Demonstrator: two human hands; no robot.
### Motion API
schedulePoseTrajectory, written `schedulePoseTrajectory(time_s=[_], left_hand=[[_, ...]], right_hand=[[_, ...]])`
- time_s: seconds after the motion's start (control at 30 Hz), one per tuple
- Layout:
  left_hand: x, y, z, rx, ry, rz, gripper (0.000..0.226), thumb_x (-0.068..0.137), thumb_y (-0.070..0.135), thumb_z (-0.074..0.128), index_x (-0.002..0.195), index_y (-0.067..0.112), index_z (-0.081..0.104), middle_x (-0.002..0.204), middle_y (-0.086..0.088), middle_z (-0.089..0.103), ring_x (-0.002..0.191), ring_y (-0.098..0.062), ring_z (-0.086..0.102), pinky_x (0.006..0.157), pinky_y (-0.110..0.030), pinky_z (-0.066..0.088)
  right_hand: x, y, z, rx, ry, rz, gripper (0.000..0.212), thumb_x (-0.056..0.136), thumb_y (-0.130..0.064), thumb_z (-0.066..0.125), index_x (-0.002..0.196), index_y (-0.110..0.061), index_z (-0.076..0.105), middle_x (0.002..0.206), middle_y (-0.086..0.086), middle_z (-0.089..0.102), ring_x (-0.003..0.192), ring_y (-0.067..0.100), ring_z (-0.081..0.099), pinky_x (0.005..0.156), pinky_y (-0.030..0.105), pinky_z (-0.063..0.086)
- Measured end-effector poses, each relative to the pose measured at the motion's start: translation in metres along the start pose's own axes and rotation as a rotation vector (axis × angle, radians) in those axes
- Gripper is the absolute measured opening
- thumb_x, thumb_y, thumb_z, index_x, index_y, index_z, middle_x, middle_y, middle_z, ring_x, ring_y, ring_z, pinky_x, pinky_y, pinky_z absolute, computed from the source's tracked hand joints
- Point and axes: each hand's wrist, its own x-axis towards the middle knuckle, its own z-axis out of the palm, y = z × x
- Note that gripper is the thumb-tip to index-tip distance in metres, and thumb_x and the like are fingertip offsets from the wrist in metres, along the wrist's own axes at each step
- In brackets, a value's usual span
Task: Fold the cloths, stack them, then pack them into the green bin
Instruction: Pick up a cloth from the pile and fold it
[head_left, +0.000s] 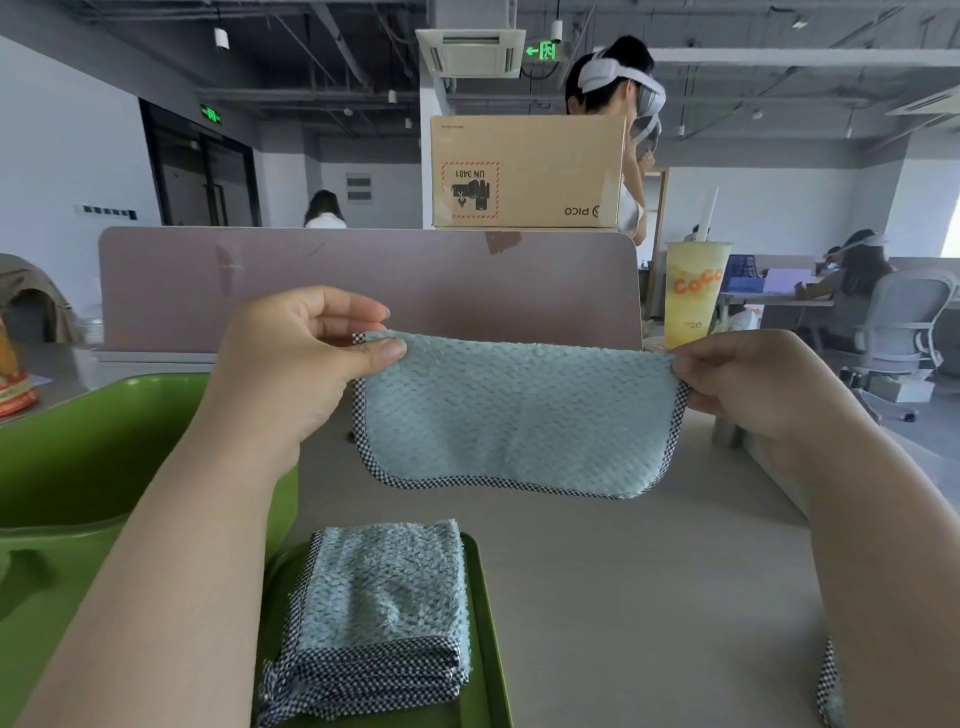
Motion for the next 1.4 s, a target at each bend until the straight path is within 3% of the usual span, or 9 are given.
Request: schedulePoseTrajectory(time_s=[0.27,0.47,0.63,0.83,0.97,1.07,1.2,1.3,1.4], left_hand=[[-0.001,-0.002,0.000,0.087,-0.089,-0.021,0.031,0.063,0.006,0.084,0.077,0.029,0.068,0.081,0.008,0.071,0.071,-0.007,0.065,0.069,-0.020,0.046],[-0.001,-0.002,0.000,0.003,-0.082,-0.057,0.028,0.064,0.006,0.083,0.077,0.027,0.069,0.077,0.009,0.072,0.064,0.004,0.065,0.070,-0.017,0.044],[-0.002,0.001,0.004,-0.014,0.016,-0.014,0.025,0.069,0.007,0.080,0.074,0.027,0.066,0.075,0.009,0.070,0.060,0.003,0.063,0.065,-0.020,0.047],[-0.004,0.012,0.006,0.021,0.030,0.146,0.028,0.074,0.006,0.077,0.071,0.031,0.064,0.074,0.013,0.067,0.062,0.003,0.060,0.063,-0.014,0.048],[-0.011,0.021,0.011,0.067,-0.066,0.225,0.029,0.072,0.008,0.079,0.072,0.033,0.065,0.072,0.018,0.069,0.071,0.002,0.064,0.068,-0.014,0.052],[-0.015,0.026,0.016,0.096,-0.127,0.262,0.030,0.071,0.006,0.080,0.074,0.032,0.065,0.075,0.013,0.070,0.073,0.001,0.066,0.069,-0.013,0.052],[-0.017,0.030,0.022,0.102,-0.206,0.282,0.033,0.069,0.004,0.080,0.072,0.035,0.066,0.078,0.019,0.072,0.072,0.002,0.067,0.071,-0.011,0.051],[-0.020,0.035,0.026,0.100,-0.258,0.295,0.032,0.067,0.006,0.081,0.072,0.034,0.067,0.077,0.018,0.072,0.073,0.000,0.067,0.071,-0.014,0.051],[-0.022,0.039,0.027,0.037,-0.265,0.289,0.033,0.066,0.007,0.082,0.073,0.035,0.068,0.076,0.016,0.071,0.075,-0.003,0.067,0.072,-0.018,0.052]], right_hand=[[0.001,0.002,0.000,-0.026,0.013,0.029,0.011,0.090,-0.003,0.060,0.086,-0.011,0.067,0.081,0.006,0.065,0.083,0.024,0.061,0.093,0.039,0.052],[0.002,0.004,0.001,-0.054,0.025,0.037,0.009,0.090,-0.004,0.061,0.094,-0.007,0.068,0.091,0.015,0.067,0.082,0.026,0.062,0.091,0.038,0.053],[0.004,0.010,0.004,-0.140,0.009,0.042,0.007,0.089,-0.006,0.063,0.088,-0.008,0.069,0.076,0.010,0.064,0.073,0.023,0.060,0.087,0.041,0.052],[0.008,0.019,0.012,-0.359,-0.112,0.074,0.020,0.089,-0.013,0.063,0.071,-0.020,0.065,0.071,0.007,0.065,0.072,0.021,0.058,0.081,0.036,0.050],[0.006,0.019,0.021,-0.638,-0.293,0.104,0.015,0.089,-0.008,0.057,0.093,-0.013,0.071,0.076,0.005,0.062,0.074,0.020,0.055,0.060,0.023,0.043],[-0.003,0.002,0.025,-0.778,-0.433,0.068,0.023,0.089,-0.008,0.056,0.106,-0.015,0.070,0.100,0.007,0.068,0.084,0.019,0.057,0.068,0.025,0.047],[-0.032,-0.035,0.027,-0.340,-0.654,-0.165,0.032,0.086,-0.020,0.068,0.115,-0.030,0.062,0.118,-0.005,0.065,0.104,0.006,0.062,0.081,0.019,0.046],[-0.053,-0.055,0.036,-0.028,-0.854,-0.329,0.041,0.083,-0.021,0.070,0.123,-0.022,0.060,0.122,0.003,0.066,0.112,0.012,0.063,0.098,0.025,0.049],[-0.054,-0.056,0.054,-0.049,-0.683,-0.454,0.023,0.086,-0.010,0.067,0.109,-0.008,0.066,0.108,0.016,0.071,0.101,0.027,0.068,0.092,0.042,0.052]])
